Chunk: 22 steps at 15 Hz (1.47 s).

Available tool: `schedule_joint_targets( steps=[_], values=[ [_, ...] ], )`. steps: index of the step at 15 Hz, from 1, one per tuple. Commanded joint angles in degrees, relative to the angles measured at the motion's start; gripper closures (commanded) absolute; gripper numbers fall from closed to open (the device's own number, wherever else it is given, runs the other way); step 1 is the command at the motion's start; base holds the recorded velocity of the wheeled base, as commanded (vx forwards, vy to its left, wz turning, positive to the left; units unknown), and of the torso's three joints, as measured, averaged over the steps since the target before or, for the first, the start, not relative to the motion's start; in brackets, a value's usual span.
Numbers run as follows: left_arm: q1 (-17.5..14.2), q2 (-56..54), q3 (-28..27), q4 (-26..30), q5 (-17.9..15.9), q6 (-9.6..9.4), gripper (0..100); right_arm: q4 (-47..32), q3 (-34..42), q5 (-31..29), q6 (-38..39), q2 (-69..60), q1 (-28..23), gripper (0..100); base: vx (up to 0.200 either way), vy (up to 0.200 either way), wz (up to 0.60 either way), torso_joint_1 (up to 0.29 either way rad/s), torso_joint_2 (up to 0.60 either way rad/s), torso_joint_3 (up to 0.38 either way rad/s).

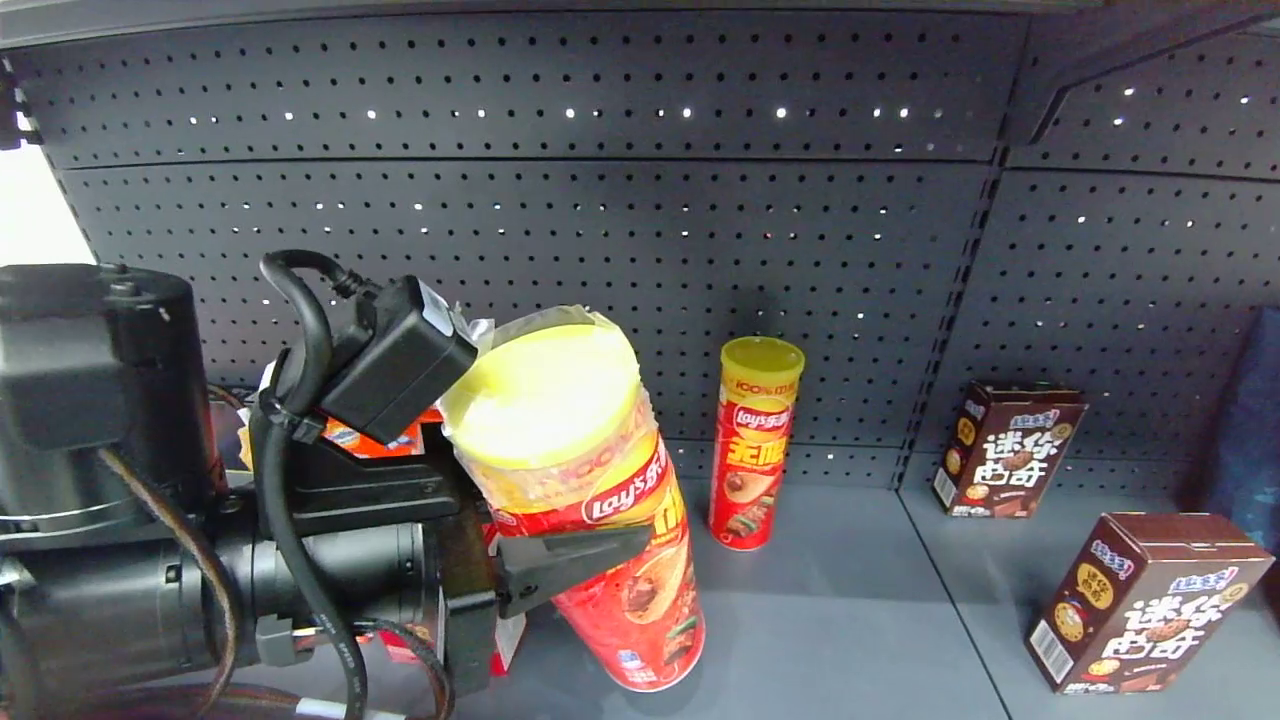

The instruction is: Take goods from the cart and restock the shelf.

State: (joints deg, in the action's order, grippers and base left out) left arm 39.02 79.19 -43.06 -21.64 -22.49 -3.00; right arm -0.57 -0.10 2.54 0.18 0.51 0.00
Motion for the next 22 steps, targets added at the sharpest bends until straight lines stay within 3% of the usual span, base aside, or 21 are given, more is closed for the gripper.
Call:
schedule_joint_targets(
  steps=[1,10,11,12,13,15,18,19,22],
  values=[
    [0.0,0.1,0.0,0.0,0.1,-0.08,100,0.0,0.0,0.0,-0.1,0.0,0.0,0,0.0,0.0,0.0,0.0,0.0,0.0],
    [0.0,0.2,0.3,-0.1,0.0,-0.25,100,0.7,-1.4,-0.5,-0.8,0.3,0.0,0,0.0,0.0,0.0,0.0,0.0,0.0],
    [0.0,0.3,0.1,-0.1,0.0,-0.17,100,1.5,-10.5,-0.9,0.7,4.7,0.2,0,0.0,0.0,0.0,0.0,0.0,0.0],
    [0.0,0.4,0.4,-0.1,0.0,-0.17,100,-0.9,-22.4,-0.6,7.2,17.9,0.4,0,0.0,0.0,0.0,0.0,0.0,0.0],
    [0.4,0.6,1.5,-0.2,0.2,-0.6,100,-2.0,-27.0,1.5,7.5,20.1,0.9,0,0.0,0.0,0.0,0.0,0.0,0.0],
    [0.4,0.6,2.1,0.0,1.0,-0.6,100,-3.5,-31.0,7.9,-0.5,24.6,5.5,0,0.0,0.0,0.0,0.0,0.0,0.0],
    [0.1,0.6,2.3,0.3,1.8,-0.34,100,-5.1,-33.7,10.0,-7.7,32.6,10.7,0,0.0,0.0,0.0,0.0,0.0,0.0],
    [-0.1,0.7,2.0,0.6,1.8,-0.08,100,-5.7,-33.1,9.8,-10.9,38.1,15.9,0,0.0,0.0,0.0,0.0,0.0,0.0],
    [-0.5,0.8,2.3,0.6,1.7,0.01,100,-2.9,-34.0,10.7,-11.1,48.1,22.4,0,0.0,0.0,0.0,0.0,0.0,0.0]
  ],
)
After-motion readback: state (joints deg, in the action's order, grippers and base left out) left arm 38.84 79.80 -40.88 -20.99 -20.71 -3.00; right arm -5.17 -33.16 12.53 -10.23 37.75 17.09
